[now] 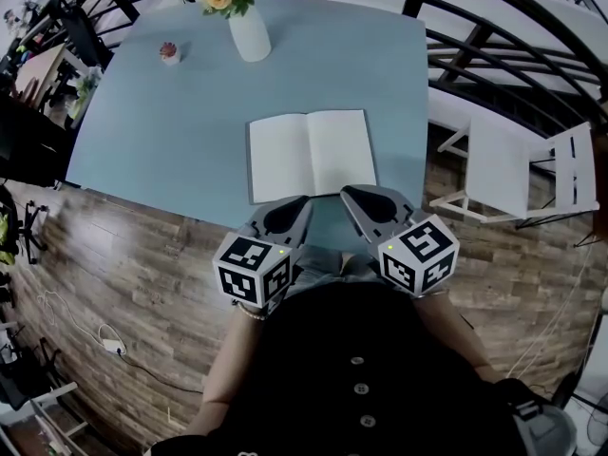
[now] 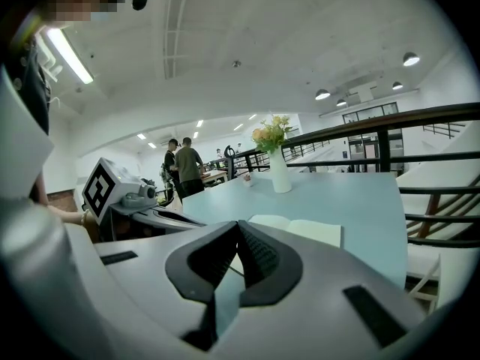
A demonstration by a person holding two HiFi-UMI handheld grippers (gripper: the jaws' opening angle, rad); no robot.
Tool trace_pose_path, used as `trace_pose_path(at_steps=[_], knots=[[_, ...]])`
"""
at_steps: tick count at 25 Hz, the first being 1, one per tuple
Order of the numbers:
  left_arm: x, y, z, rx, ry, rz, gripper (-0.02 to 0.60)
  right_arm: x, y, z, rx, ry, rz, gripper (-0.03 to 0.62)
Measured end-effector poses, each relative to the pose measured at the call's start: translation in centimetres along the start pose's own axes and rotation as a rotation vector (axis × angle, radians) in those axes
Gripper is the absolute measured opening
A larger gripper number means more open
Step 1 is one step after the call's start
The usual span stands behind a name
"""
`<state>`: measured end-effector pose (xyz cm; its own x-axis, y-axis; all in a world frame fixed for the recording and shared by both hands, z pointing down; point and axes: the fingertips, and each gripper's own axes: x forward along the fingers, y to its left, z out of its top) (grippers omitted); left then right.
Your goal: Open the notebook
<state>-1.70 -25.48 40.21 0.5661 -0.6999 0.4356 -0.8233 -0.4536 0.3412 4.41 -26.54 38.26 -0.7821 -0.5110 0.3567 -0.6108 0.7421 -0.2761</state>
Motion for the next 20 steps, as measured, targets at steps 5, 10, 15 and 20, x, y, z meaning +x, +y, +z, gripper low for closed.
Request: trace_pose_path(at_steps=[5, 10, 15, 20], knots=[[0.32, -0.27, -0.23, 0.001, 0.006, -0.005, 0.021, 0.09, -0.02, -0.06, 0.000, 0.003, 0.009, 0.003], [0.44, -0.24, -0.53, -0.016, 0.008, -0.016, 0.020, 0.24, -0.04, -0.24, 0.007, 0.008, 0.018, 0.003], [0.50, -0.16, -0.42, -0.013, 0.009, -0.017, 0.021, 0.34, -0.05, -0.34, 0.013, 0.011, 0.022, 0.003], [0.50, 0.01, -0.44, -0.013, 0.009, -0.014, 0.021, 0.41, -0.12, -0.39, 0.015, 0.012, 0.022, 0.003]])
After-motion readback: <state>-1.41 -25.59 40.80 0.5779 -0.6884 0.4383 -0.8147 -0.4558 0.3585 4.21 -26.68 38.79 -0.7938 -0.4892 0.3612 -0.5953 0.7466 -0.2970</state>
